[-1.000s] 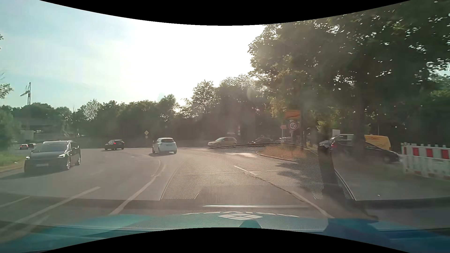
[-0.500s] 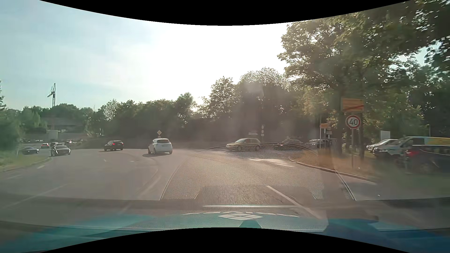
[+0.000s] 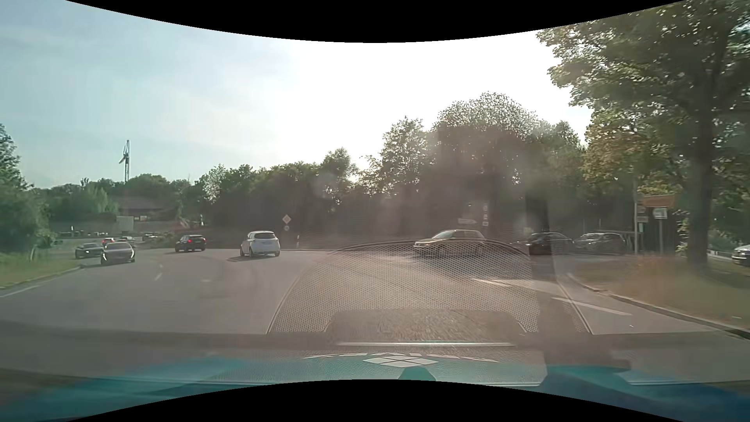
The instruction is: Follow the waypoints while adhering to traffic rules and regulations
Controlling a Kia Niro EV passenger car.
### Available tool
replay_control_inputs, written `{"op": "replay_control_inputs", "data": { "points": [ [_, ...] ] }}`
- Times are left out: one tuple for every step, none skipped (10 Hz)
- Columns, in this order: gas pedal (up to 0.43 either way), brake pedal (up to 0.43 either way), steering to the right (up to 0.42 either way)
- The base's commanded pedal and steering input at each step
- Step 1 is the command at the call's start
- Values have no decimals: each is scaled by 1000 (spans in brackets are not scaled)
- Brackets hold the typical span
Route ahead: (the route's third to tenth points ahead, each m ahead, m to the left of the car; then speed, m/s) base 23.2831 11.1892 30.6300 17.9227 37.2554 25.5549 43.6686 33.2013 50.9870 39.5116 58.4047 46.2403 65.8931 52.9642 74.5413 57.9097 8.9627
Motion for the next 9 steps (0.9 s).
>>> {"op": "replay_control_inputs", "data": {
  "points": [
    [118,0,-114],
    [118,0,-117],
    [118,0,-120],
    [118,0,-121],
    [118,0,-123],
    [118,0,-126],
    [118,0,-126],
    [118,0,-125],
    [118,0,-125]
  ]
}}
